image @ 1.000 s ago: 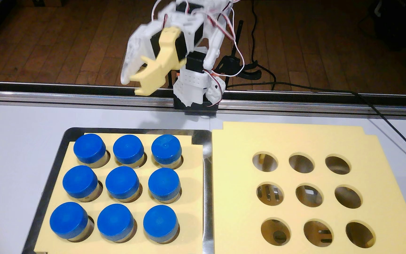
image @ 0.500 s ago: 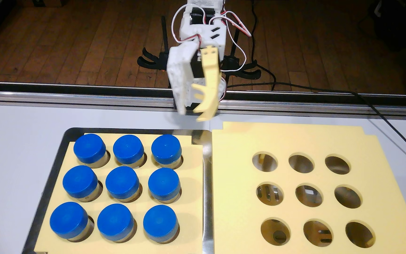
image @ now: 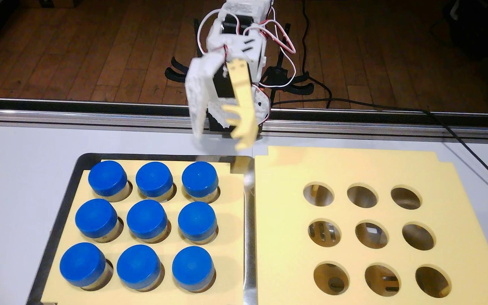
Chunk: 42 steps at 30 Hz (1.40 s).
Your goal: Move the test tubes
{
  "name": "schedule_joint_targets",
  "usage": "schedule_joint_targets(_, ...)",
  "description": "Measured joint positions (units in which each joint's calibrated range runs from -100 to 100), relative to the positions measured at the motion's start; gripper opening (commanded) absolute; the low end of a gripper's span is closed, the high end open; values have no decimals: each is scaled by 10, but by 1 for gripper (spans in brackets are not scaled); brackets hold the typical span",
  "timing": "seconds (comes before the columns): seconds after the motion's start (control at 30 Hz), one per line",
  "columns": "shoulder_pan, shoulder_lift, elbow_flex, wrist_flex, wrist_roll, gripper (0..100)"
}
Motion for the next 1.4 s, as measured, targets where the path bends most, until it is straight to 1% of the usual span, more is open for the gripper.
schedule_joint_targets(0.17,15,47,-1,-10,0,32)
schedule_joint_targets(0.27,16,95,-10,-46,0,32)
schedule_joint_targets(0.37,25,160,-32,-114,0,32)
schedule_joint_targets(0.47,28,196,-55,-130,0,32)
schedule_joint_targets(0.57,34,228,-73,-136,0,31)
schedule_joint_targets(0.83,35,275,-93,-137,0,18)
schedule_joint_targets(1.0,34,279,-116,-137,1,15)
schedule_joint_targets(1.4,33,279,-147,-137,-1,14)
